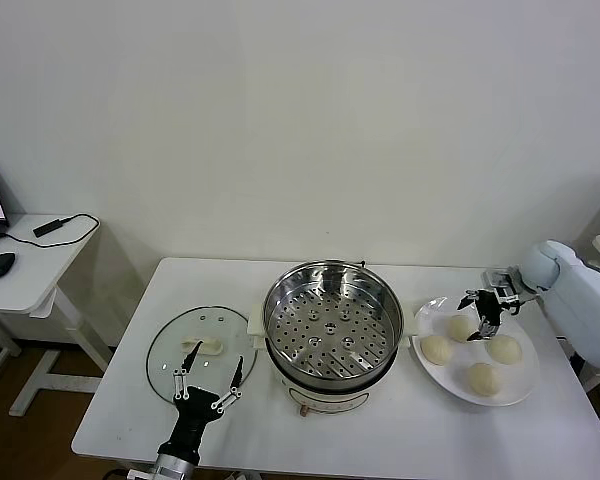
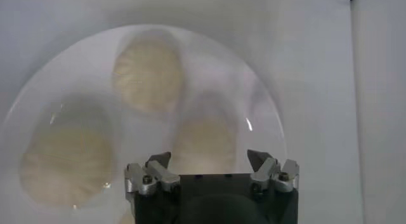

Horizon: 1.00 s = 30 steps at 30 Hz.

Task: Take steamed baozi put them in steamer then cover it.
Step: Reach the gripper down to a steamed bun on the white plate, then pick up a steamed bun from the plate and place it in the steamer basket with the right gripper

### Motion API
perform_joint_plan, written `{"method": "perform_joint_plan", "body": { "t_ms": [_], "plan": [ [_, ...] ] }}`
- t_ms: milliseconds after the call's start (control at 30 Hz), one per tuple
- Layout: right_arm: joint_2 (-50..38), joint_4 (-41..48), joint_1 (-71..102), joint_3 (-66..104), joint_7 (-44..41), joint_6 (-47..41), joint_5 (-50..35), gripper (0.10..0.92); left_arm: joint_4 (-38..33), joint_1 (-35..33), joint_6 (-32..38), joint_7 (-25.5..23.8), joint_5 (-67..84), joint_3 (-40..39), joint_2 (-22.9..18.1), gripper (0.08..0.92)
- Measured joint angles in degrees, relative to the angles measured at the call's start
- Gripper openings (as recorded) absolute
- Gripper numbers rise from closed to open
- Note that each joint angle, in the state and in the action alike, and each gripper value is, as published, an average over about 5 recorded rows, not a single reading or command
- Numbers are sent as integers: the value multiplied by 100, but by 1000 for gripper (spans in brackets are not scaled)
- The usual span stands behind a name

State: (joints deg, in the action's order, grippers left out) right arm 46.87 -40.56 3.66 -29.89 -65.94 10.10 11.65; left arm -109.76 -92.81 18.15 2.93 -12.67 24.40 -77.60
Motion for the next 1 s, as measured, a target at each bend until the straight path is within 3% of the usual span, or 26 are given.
{"method": "perform_joint_plan", "body": {
  "t_ms": [233, 600, 1000],
  "plan": [
    [130, 181, -1, -23, 4, 28, 98, 810, 37, -6, 35, 1, -22, 1, -10, 823],
    [132, 214, -20, -93, 23, 42, 106, 660, 55, -3, 66, 19, -41, 10, -14, 823],
    [-94, -480, -852, -655, -197, 750, -185, 629, 46, 49, 69, 36, -43, -28, -8, 823]
  ]
}}
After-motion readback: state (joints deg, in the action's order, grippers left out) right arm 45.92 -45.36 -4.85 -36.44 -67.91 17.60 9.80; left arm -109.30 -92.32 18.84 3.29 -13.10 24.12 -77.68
